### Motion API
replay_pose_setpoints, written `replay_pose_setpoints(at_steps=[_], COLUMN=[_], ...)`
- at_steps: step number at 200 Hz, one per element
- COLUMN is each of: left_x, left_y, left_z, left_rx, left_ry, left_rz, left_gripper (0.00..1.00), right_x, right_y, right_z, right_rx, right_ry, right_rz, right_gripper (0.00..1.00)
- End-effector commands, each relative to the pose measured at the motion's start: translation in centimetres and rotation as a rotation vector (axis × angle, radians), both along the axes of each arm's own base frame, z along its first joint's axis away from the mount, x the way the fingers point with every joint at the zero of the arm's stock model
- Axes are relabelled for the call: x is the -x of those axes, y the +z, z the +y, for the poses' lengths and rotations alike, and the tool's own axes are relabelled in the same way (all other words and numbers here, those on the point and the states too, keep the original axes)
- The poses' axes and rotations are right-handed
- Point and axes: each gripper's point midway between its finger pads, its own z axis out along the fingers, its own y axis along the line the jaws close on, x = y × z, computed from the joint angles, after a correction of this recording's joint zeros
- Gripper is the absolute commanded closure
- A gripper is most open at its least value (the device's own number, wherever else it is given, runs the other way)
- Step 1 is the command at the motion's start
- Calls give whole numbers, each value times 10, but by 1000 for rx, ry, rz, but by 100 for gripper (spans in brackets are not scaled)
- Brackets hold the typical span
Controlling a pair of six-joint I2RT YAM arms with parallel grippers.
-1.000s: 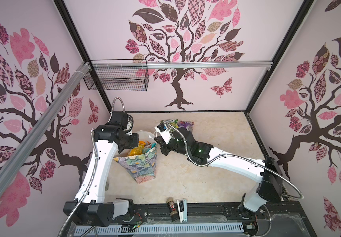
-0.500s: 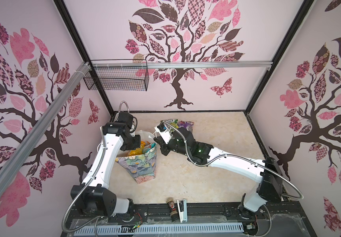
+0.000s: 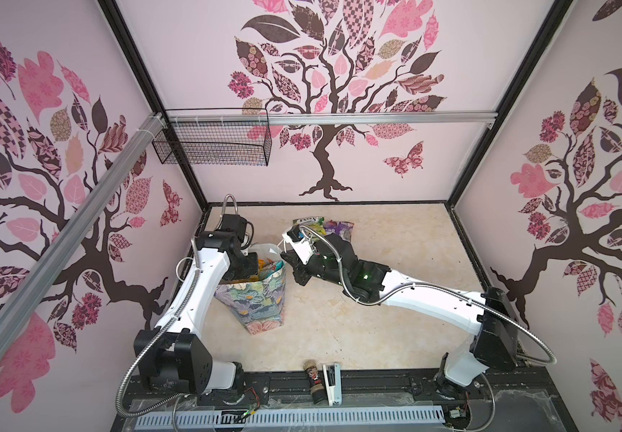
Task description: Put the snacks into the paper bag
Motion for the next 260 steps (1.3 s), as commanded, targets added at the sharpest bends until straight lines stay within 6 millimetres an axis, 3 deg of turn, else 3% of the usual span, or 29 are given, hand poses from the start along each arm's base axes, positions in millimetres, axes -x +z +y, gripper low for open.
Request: replay_pose_setpoints(at_steps=[1,12,20,30,37,59,77,120,144,153,166,193,216,247,260], left_x=[-4,-7,-6,-2,3,30,55,104,134,137,134,129,121,110,102], left_y=[15,35,50,72,87,127,137,142,161,169,173,163,152,140,145], left_z=[-4,-5,-4,3,10,37,45,58,90,91,87,90,89,88,88], left_rx=[28,39,35,6,-24,-146,-159,-119,-248,-245,-216,-239,-232,-211,-205], left_ry=[13,12,10,19,33,100,122,224,365,374,362,367,366,370,363], left_rz=[-94,-164,-202,-249,-276,-322,-317,-374,-462,-507,-535,-508,-510,-521,-573], left_gripper=[100,91,78,48,34,14,11,9,2,2,2,2,2,2,2], right_x=[9,9,9,8,8,2,-3,-6,-1,5,13,21,20,13,7], right_y=[49,49,48,49,49,53,55,60,59,60,62,65,57,41,36], right_z=[-13,-12,-13,-14,-15,-21,-28,-33,-28,-25,-25,-29,-21,-4,1], right_rx=[-90,-87,-83,-86,-87,-70,-60,-77,-76,-80,-85,-89,-72,-39,-21], right_ry=[0,2,1,-4,-7,-55,-96,-127,-86,-49,-6,26,37,49,39], right_rz=[-79,-76,-76,-79,-81,-101,-123,-134,-135,-130,-127,-133,-112,-88,-88], right_gripper=[98,95,93,91,90,89,87,98,100,100,89,72,63,59,59])
